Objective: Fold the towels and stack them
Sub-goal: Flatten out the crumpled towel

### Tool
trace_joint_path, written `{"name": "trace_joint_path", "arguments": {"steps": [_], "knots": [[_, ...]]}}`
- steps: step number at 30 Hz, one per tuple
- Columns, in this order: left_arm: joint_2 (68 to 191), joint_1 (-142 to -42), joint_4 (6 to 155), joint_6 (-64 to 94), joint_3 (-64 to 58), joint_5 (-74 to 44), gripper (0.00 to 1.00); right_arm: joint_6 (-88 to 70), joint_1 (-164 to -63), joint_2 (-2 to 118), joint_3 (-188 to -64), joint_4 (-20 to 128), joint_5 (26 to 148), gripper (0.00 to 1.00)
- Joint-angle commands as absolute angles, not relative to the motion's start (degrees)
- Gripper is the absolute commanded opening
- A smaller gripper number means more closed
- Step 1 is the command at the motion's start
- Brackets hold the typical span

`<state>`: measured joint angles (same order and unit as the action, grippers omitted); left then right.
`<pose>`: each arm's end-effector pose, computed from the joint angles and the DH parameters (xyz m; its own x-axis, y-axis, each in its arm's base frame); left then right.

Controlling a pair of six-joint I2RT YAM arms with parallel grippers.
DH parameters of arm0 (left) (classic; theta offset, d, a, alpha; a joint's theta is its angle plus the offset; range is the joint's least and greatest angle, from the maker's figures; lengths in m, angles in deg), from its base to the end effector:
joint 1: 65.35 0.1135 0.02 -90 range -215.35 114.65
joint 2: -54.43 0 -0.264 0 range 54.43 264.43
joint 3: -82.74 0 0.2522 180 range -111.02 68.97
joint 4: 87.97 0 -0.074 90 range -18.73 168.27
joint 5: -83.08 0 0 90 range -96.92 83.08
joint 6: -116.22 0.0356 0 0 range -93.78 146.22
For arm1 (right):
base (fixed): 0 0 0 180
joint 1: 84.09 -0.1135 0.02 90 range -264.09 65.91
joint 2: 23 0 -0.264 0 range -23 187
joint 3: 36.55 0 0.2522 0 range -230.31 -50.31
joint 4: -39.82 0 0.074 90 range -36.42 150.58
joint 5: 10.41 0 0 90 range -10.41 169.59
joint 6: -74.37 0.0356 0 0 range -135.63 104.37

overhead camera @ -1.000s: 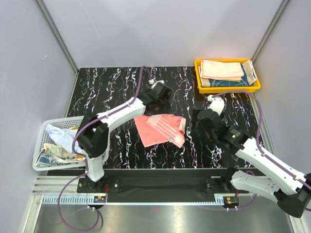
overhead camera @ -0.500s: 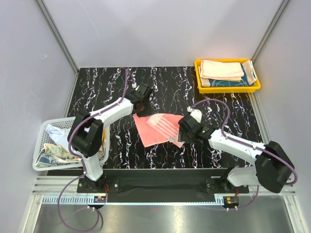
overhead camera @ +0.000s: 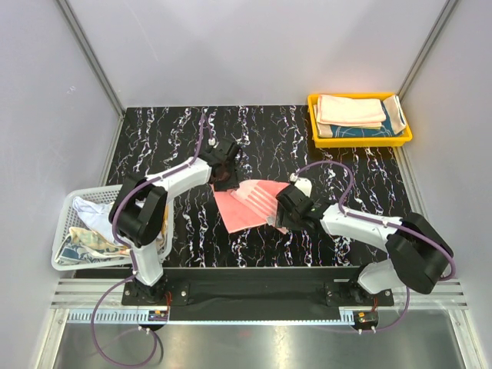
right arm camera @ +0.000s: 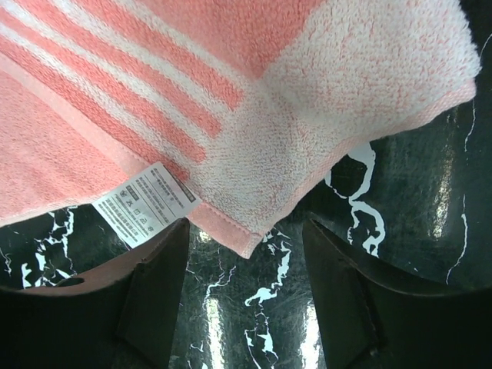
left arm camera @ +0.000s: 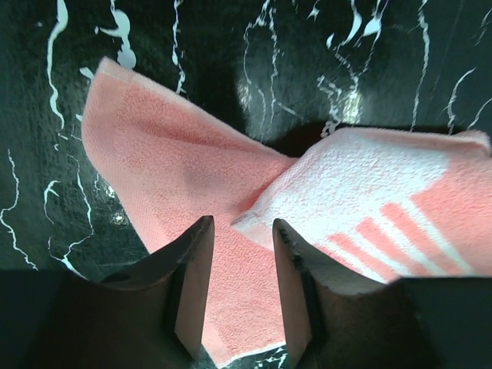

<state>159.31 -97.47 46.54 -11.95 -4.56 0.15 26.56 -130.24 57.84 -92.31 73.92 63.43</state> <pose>0.3222 -0.1971 0.1950 -0.8906 -0.1651 -0.4239 -0.0889 0.9770 -0.1936 0.1885 0.1820 0.1743 -0.8396 0.0571 -0.5401 -0.0405 0.9851 0.1670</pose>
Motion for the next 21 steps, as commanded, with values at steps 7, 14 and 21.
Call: {"name": "trace_joint_path", "arguments": {"steps": [7, 14, 21], "knots": [[161.3, -97.1, 50.7, -10.3, -3.5, -4.0, 0.42, 28.5, -131.6, 57.8, -91.1, 73.0, 62.6, 0.69], [162.0, -97.1, 52.1, -10.7, -2.7, -5.3, 0.38, 29.4, -133.1, 59.4, -91.1, 72.5, 63.0, 0.70], [161.4, -97.3, 53.1, -11.0, -2.0, -6.4, 0.26, 30.7, -133.8, 61.3, -90.7, 72.0, 62.5, 0.65]]}}
